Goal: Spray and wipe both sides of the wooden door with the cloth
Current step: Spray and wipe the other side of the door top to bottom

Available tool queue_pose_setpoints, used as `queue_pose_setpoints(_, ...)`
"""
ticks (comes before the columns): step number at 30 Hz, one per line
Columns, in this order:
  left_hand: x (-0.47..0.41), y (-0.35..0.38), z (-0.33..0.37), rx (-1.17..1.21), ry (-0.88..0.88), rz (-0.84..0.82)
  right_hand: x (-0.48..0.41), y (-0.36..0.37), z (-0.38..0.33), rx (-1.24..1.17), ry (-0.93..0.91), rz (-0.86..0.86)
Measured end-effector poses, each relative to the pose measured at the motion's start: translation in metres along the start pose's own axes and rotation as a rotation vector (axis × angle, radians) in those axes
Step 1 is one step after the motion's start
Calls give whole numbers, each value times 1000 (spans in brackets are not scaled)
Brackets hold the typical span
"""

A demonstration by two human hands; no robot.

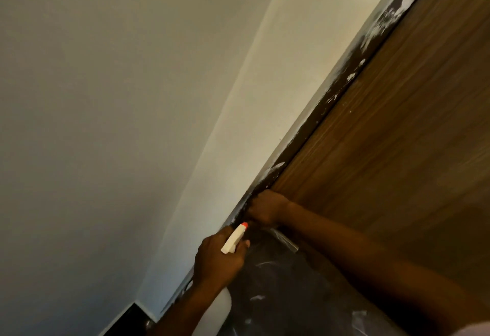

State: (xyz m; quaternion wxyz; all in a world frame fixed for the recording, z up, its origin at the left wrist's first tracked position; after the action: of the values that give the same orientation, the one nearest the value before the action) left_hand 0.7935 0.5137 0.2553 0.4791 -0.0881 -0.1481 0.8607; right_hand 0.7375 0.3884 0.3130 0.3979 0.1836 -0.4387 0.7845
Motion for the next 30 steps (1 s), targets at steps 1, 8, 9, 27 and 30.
queue_pose_setpoints(1, 2, 2, 2, 12, -3, 1, 12, 0, 8, 16, -11, 76)
queue_pose_setpoints(8, 18, 15, 22, 57, -37, 3, 111, 78, 31, 164, -85, 650)
queue_pose_setpoints(9, 21, 17, 23, 49, -49, 1, 117, 89, 26, 186, -58, 676)
queue_pose_setpoints(27, 38, 42, 15, -115, -187, -61, 148, 131, 11, -49, 250, 939)
queue_pose_setpoints(30, 38, 41, 16, -67, -197, -60, 178, 146, 10, -171, 342, 1010)
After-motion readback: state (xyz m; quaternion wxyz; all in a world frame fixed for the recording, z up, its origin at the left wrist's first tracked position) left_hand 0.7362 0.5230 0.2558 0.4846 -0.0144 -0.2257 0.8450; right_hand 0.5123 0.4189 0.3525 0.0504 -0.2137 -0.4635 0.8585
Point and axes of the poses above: each hand's wrist, its own x-axis away from the middle knuckle, its own y-axis out of the palm, z = x × y, the point moved 7 cm from there along -x, towards the middle knuckle, and after that the axes turned 1 degree about z, right-handed, at the moved point
